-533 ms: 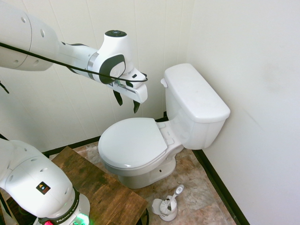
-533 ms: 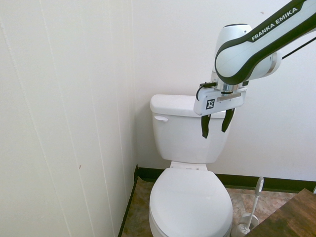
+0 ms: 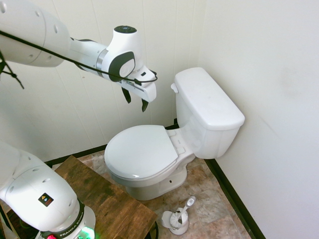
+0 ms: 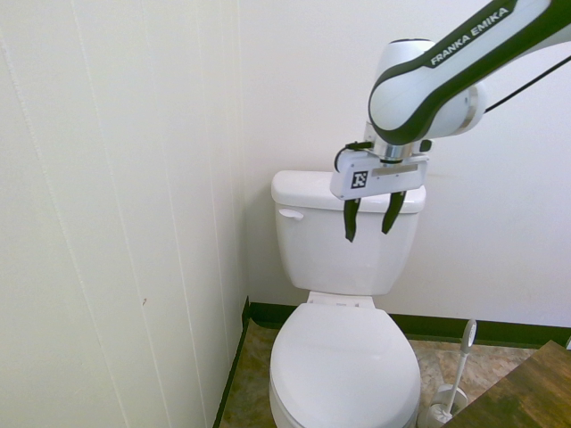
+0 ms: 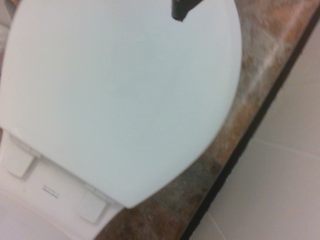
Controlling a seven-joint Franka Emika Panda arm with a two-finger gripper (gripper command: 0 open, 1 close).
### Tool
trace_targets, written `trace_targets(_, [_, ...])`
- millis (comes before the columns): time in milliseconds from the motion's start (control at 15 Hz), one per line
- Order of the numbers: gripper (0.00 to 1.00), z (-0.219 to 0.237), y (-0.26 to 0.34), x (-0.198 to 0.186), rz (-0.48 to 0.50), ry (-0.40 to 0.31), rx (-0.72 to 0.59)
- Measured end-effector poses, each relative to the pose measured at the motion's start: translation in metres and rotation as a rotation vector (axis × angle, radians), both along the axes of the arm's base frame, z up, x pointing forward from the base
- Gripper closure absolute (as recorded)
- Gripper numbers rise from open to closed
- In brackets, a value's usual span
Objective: Flush the toilet
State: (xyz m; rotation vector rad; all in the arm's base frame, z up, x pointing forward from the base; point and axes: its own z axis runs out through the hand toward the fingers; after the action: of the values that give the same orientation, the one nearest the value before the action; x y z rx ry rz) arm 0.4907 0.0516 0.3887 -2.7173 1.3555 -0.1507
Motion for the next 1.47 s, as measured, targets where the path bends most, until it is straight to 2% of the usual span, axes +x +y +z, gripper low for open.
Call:
trace_targets(267, [0.0,-0.009,0.015,0.08,-0.102,-0.064,0.012])
trace_targets(533, [0.0,-0.012,0.01,0.134,-0.196,-0.114,-0.009])
trace_targets(600, [1.0,-0.017,0.008,0.145,-0.213,-0.117,-0.012])
trace_targets(933, [1.0,-0.034,0.0,0.191,-0.27,-0.16,-0.017])
trace_targets(1467, [1.0,-0.045,0.0,0.226,-0.319,-0.199,-0.018])
